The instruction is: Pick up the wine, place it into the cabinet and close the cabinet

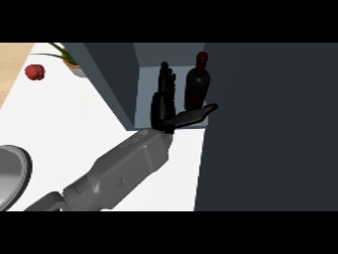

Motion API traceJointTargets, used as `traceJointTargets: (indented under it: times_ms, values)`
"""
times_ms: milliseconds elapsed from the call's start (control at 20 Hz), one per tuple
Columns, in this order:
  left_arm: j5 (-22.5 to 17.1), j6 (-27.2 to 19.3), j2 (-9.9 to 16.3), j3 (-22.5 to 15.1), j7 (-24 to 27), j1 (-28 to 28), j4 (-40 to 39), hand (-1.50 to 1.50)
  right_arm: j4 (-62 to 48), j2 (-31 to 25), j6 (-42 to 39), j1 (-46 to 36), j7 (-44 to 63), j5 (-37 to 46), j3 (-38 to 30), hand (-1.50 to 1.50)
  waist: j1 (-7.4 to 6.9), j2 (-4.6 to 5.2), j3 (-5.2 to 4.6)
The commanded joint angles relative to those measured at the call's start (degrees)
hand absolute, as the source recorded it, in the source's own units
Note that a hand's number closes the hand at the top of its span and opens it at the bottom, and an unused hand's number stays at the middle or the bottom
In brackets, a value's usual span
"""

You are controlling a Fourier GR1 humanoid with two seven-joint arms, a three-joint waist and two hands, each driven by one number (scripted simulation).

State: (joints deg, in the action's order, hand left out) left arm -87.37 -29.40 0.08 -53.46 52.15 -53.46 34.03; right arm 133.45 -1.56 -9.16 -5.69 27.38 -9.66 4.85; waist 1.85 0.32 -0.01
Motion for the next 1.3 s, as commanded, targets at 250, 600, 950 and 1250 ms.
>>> traceJointTargets:
  times_ms: [250, 600, 950, 1250]
  values:
    - [8.0, -5.9, 1.2, 0.6, 1.8, 9.5, 13.1, -1.5, 1.9, -0.2, 0.3, 2.9, 0.2, 0.4, -0.5, -1.5, -2.18, -0.62, 0.03]
    - [15.8, 0.2, 4.8, 1.5, 0.7, 16.1, 17.4, -1.5, -1.0, -1.5, 0.2, -0.8, 1.7, -1.2, -2.2, -1.5, -2.11, -0.43, 0.01]
    - [21.2, 0.8, 13.8, 1.1, -4.7, 22.2, 33.2, -1.5, 4.8, -0.3, 1.5, 3.8, 1.1, 1.9, -0.4, -1.5, -2.12, -0.55, 0.02]
    - [26.1, -5.1, 22.6, -2.0, -8.8, 30.8, 52.7, -1.5, 5.4, -1.6, -0.1, 3.6, 1.9, 0.4, -0.4, -1.5, -2.55, -0.7, 0.03]
